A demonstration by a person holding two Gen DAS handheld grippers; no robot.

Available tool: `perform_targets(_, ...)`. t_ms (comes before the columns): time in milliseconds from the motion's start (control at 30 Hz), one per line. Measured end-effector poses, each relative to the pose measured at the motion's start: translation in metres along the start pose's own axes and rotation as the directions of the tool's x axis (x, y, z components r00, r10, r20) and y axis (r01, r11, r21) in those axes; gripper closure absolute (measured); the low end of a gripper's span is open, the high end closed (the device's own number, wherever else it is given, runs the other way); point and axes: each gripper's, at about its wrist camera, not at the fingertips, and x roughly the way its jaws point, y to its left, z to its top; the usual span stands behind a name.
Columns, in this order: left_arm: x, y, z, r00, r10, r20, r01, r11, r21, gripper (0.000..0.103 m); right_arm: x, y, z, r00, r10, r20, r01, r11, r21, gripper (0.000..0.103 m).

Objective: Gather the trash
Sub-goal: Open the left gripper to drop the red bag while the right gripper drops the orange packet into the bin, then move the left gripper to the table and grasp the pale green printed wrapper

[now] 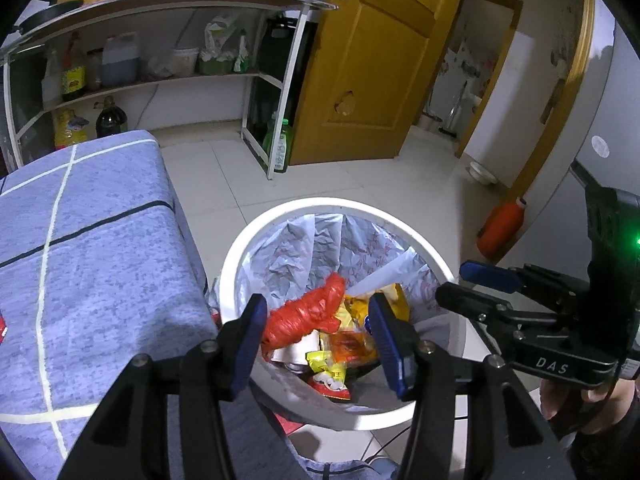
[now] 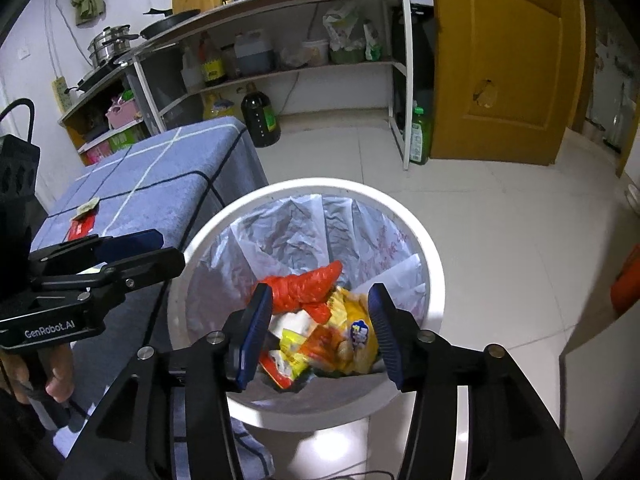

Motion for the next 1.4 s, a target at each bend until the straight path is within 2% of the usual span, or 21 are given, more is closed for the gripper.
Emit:
perform_targets(333, -0.044, 0.011, -0.006, 0.998, 0.011, 0.058, -0.011, 1.0, -0.009, 0.048, -0.027, 0.028, 0.007, 0.998, 0.004, 0.066, -0.002, 0.999, -0.035, 0.052)
perform_targets(700, -0.098, 0.06, -0.024, 0.988, 0.106, 0.112, -0.098, 0.992, -0.074, 0.048, -0.036, 0.09, 0.017, 0.993, 0.074, 0.091, -0.063, 0.991, -0.121, 0.052)
perform_targets(1067, -0.137, 0.118, -0.046, 0.967, 0.21, 0.147, -0.19, 0.971, -0.143, 0.048, -0.016, 0.159, 0.024, 0.987, 0.149, 0.062, -0.131, 0.966, -0.223, 0.052)
perform_targets(1333, -0.158, 0.17, -0.059, 0.941, 0.304, 0.151, -0.263, 0.933, -0.244, 0.048, 0.004, 0.206, 0.029, 0.978, 0.208, 0.032, -0.191, 0.939, -0.285, 0.052)
perform_targets(1400, -0.163, 0.183, -0.062, 0.932, 0.331, 0.148, -0.284, 0.92, -0.27, 0.042, 0.01, 0.217, 0.029, 0.975, 0.221, 0.024, -0.204, 0.933, -0.298, 0.052)
